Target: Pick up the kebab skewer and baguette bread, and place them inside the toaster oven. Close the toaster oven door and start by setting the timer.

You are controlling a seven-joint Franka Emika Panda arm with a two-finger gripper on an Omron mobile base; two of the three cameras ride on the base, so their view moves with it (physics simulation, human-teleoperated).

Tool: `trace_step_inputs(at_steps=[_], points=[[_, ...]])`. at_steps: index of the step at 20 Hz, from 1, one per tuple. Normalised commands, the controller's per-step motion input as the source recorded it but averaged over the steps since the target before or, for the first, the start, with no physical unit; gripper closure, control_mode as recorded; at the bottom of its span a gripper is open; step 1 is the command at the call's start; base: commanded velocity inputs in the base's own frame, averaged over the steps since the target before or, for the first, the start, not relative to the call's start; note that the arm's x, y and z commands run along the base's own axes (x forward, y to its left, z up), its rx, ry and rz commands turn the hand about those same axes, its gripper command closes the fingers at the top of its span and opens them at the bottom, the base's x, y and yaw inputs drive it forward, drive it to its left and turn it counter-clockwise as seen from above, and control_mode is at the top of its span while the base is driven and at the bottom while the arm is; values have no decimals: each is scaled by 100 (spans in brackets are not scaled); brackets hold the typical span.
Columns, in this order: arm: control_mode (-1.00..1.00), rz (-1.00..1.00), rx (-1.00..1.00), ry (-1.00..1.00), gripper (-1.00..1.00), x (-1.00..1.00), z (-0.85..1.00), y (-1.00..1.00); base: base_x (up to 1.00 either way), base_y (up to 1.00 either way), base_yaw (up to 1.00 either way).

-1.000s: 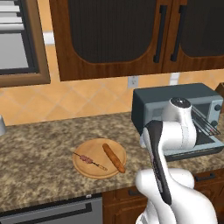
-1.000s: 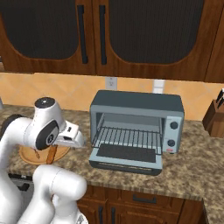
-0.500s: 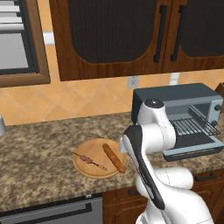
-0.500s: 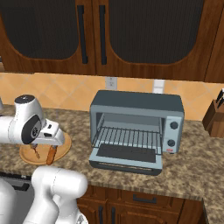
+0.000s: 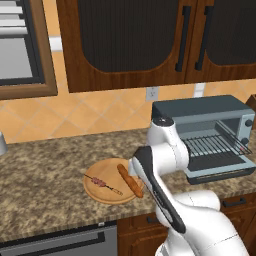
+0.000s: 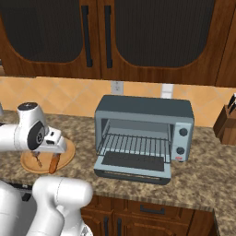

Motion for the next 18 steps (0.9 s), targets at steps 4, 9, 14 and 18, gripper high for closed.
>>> trace_step_inputs(at_steps=[4, 9, 14, 18], points=[[-100, 1, 0, 0, -100, 7, -49, 36, 0, 0, 0], [-100, 1, 0, 1, -100, 33, -32, 20, 0, 0, 0], [-100, 0, 0, 2, -100, 53, -7, 5, 0, 0, 0], [-100, 0, 0, 5, -100, 36, -30, 12, 0, 0, 0]])
